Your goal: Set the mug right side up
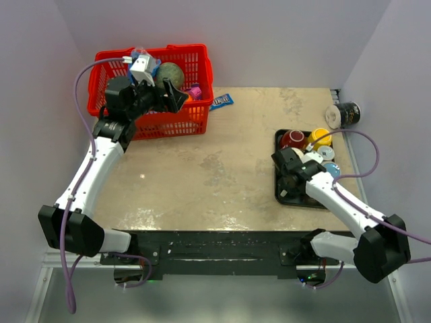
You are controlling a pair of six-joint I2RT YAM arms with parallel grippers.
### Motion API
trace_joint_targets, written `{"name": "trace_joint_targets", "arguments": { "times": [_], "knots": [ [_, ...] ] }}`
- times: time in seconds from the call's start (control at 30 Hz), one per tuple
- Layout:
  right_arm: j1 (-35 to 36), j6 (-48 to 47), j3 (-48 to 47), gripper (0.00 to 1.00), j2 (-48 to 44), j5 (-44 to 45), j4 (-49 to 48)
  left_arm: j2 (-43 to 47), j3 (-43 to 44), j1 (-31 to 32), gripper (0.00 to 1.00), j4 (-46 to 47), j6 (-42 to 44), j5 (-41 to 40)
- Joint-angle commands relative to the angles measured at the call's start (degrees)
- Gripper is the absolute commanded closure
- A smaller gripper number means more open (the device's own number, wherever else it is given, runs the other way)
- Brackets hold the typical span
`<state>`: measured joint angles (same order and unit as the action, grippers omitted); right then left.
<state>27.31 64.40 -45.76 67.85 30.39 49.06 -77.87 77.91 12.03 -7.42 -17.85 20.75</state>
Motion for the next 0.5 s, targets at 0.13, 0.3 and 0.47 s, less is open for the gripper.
{"name": "trace_joint_targets", "arguments": {
  "times": [0.13,0.3,0.47],
  "knots": [
    [-0.2,-2.4,-13.8,1.00,-8.5,2.5,3.9,2.0,-2.1,0.1,0.01,2.8,-2.4,2.9],
    [-0.3,-5.0,-20.8,1.00,-9.7,-0.1,2.9,2.5,-3.6,1.1,0.01,5.7,-3.9,5.3],
    [-0.3,-8.6,-27.4,1.00,-8.3,-4.5,-2.4,2.5,-4.2,1.9,0.01,9.3,-5.5,7.8]
  ]
}}
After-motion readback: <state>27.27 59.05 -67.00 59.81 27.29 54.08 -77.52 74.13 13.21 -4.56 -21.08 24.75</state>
